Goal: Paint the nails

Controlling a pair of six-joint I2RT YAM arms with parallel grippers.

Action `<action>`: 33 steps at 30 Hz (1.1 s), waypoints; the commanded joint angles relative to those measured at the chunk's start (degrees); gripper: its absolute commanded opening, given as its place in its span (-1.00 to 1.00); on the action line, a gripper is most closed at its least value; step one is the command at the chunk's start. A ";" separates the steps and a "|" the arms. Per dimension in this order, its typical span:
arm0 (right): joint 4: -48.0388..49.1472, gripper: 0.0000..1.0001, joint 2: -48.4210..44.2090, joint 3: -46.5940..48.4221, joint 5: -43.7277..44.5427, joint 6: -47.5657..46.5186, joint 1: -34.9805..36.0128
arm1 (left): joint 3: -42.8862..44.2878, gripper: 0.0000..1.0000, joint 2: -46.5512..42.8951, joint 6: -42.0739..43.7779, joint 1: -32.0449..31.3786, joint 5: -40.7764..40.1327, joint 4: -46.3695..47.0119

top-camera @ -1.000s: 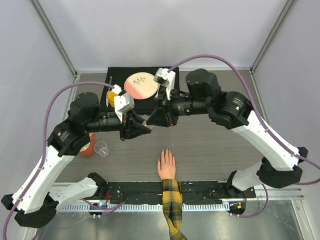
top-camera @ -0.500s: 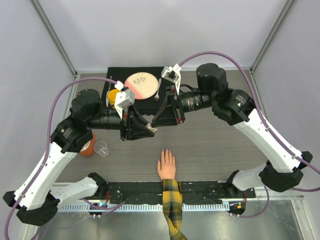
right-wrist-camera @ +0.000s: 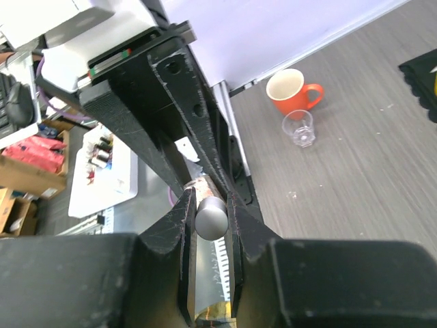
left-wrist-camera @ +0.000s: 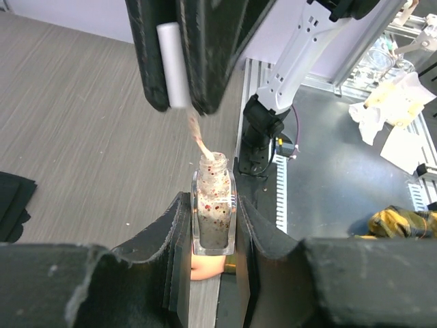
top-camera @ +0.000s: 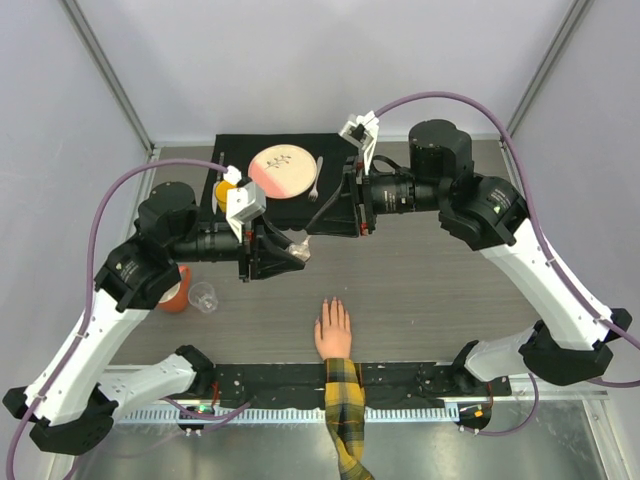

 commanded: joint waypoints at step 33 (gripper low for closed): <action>2.97 -0.98 -0.01 2.47 2.19 1.73 -0.25 | 0.43 -1.00 -0.29 6.45 -0.26 -5.10 0.50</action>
